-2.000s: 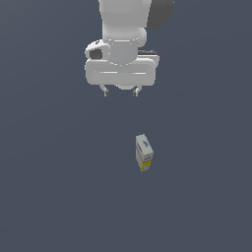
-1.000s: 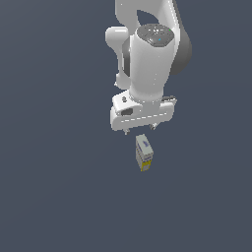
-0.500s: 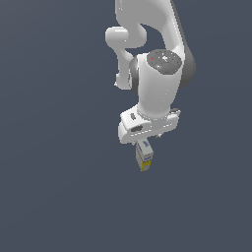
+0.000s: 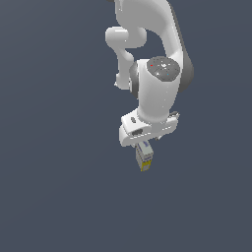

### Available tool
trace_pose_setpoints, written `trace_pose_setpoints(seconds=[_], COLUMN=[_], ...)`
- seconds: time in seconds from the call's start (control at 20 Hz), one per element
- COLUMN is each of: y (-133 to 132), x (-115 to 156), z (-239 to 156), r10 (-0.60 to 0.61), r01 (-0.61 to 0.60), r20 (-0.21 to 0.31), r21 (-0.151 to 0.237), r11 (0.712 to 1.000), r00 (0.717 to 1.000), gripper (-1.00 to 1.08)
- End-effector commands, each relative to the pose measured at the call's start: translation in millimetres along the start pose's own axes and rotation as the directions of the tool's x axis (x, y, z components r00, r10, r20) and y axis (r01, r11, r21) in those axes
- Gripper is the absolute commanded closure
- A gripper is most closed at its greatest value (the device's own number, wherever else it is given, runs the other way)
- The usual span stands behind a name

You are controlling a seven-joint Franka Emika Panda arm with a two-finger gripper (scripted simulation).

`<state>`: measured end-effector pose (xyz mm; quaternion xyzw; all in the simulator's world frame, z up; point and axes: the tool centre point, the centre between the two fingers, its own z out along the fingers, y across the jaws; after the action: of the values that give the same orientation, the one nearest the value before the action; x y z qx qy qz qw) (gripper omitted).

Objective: Pick up the object and move it to a goal position.

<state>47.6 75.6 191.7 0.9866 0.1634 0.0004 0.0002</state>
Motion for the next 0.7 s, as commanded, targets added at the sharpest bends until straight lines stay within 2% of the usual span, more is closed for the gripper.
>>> trace_pose_setpoints(seconds=[0.0, 0.25, 0.55, 0.6, 0.65], y=[-0.4, -0.6, -0.4, -0.4, -0.4], x=[-0.5, -0.8, 0.7, 0.7, 0.7], z=[11.8, 34.3, 39.7, 39.7, 39.7], r10=[-0.001, -0.002, -0.002, -0.002, -0.002], r01=[0.001, 0.002, 0.002, 0.002, 0.002], r20=[0.001, 0.001, 0.001, 0.001, 0.001], r21=[0.000, 0.001, 0.001, 0.001, 0.001], r11=[1.000, 1.000, 1.000, 1.000, 1.000], r00=[1.000, 1.000, 1.000, 1.000, 1.000], gripper=[-0.92, -0.92, -0.92, 1.08, 1.08])
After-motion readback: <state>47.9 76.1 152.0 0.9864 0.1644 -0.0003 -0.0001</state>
